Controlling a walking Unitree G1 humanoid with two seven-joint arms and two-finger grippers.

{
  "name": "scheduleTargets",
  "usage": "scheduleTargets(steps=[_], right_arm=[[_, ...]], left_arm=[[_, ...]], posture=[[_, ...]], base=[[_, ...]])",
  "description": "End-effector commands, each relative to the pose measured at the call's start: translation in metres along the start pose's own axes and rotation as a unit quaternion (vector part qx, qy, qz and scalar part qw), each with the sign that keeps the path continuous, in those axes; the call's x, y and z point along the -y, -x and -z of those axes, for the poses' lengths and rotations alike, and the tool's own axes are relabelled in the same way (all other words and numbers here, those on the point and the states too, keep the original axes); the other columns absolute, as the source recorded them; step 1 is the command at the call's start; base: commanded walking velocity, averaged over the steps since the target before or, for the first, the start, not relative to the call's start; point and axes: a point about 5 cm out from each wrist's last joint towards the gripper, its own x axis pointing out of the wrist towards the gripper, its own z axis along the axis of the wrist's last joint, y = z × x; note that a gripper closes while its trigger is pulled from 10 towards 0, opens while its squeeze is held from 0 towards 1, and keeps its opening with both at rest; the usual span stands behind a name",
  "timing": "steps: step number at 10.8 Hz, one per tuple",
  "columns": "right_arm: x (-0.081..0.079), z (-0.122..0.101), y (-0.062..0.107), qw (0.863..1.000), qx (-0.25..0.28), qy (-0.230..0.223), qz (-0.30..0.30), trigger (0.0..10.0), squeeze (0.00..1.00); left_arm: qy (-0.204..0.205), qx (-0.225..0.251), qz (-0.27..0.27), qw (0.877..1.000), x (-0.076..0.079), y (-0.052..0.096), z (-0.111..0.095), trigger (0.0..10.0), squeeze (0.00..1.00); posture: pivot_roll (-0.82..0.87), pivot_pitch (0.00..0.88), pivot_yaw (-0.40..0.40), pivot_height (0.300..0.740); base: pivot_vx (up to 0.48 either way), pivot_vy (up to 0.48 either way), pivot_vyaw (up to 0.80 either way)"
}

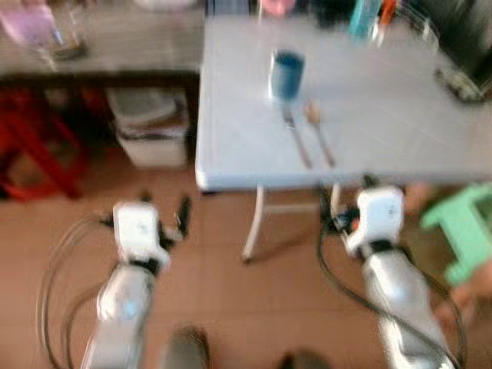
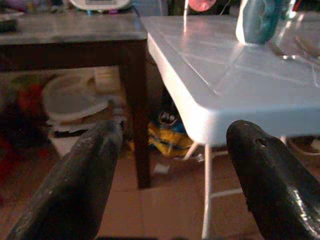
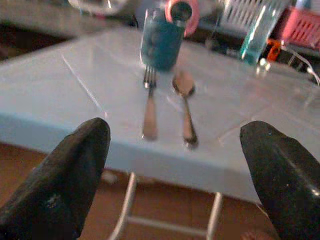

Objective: Setting the table

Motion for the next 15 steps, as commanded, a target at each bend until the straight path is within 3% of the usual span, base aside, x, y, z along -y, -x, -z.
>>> scheduleTargets(steps=[1,5,7,9,15], right_arm=[[-0.0031,-0.0011,-0.0016,1.0,0.004,-0.004,-0.004,10.0,0.0],[-0.0046,0.0003,-0.0018,1.0,0.003,-0.018,-0.004,10.0,0.0],[-0.0052,0.0005,-0.0025,1.0,0.002,-0.016,-0.005,10.0,0.0],[-0.0073,0.0002,-0.0032,1.0,0.003,-0.017,-0.008,10.0,0.0],[-0.0072,0.001,-0.0044,1.0,0.002,-0.017,-0.007,10.0,0.0]], left_arm=[[-0.006,0.002,0.002,1.0,-0.0031,-0.0008,-0.0013,10.0,0.0],[0.004,0.002,0.006,1.0,-0.0015,-0.0011,-0.0009,10.0,0.0],[0.006,-0.019,-0.009,1.0,0.0007,0.0002,0.0048,10.0,0.0],[0.002,-0.009,-0.007,1.0,0.0006,0.0019,0.0025,10.0,0.0],[0.004,-0.01,-0.008,1.0,0.0003,0.0018,0.0017,10.0,0.0]], posture=[[-0.03,0.159,-0.028,0.74],[-0.03,0.16,-0.028,0.74],[-0.03,0.161,-0.029,0.74],[-0.03,0.164,-0.032,0.74],[-0.03,0.166,-0.031,0.74]], base=[[0.394,0.0,0.64],[0.37,0.0,0.12],[0.0,0.0,0.0],[0.0,0.0,0.0],[0.0,-0.478,0.0]])
